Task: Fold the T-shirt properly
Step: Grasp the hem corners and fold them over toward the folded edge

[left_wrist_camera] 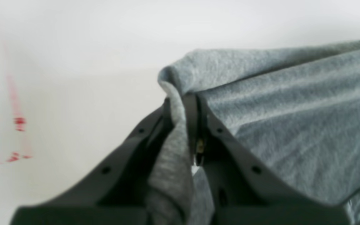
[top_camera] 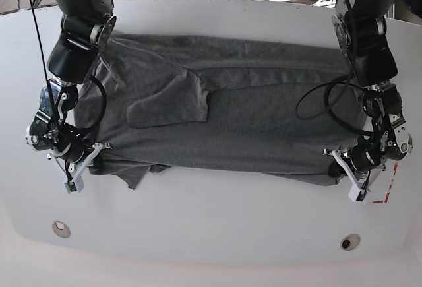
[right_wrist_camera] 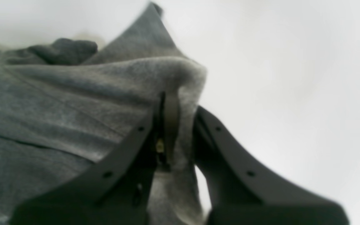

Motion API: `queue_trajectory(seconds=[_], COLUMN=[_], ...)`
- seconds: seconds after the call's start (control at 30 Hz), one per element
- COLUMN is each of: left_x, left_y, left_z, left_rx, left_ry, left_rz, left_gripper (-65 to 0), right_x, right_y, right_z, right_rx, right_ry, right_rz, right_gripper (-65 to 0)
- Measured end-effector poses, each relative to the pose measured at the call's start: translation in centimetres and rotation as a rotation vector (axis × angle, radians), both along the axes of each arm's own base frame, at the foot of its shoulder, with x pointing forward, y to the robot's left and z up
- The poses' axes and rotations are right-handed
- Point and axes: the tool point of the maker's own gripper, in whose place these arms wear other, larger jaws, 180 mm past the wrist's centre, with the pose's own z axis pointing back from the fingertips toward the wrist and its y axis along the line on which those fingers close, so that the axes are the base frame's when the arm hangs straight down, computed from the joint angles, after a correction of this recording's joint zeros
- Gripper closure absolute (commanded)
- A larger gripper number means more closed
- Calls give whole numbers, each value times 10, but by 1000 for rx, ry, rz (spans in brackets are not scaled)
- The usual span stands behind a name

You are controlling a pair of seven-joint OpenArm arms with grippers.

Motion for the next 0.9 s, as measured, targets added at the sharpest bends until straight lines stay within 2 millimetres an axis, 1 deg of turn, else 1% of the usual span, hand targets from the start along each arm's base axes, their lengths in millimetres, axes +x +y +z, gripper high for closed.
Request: queue_trajectory(seconds=[0.03,0.13,0.2,0.33,0.43,0.53,0.67,0.8,0.9], left_x=[0,-6,-11,-23,-29,-31,-32,-39,-47], left_y=[2,6,8,9,13,18,18,25,33], left_z=[7,15,13,2,1,6,11,5,-1], left_rx=[-5,-21,-17,-6,6,27,53,69,92], left_ry=[-24,-62,-62,-21,-6,-19,-37,-14,27], left_rz=[10,23,24,24,22,7,-41,-40,-39], left_gripper=[0,0,0,0,0,0,0,0,0], right_x=[0,-6,-10,-19,-24,-31,-42,-52,-65], right_y=[2,5,9,13,13,13,17,22,23], right_z=[4,8,9,13,19,24,29,37,35], right_rx=[-7,-34,-47,-81,-106,-133,-169,-200,-220], right_ry=[-9,0,10,21,16,19,27,21,53], right_rz=[9,19,26,36,37,36,40,45,42], right_gripper=[0,0,0,0,0,0,0,0,0])
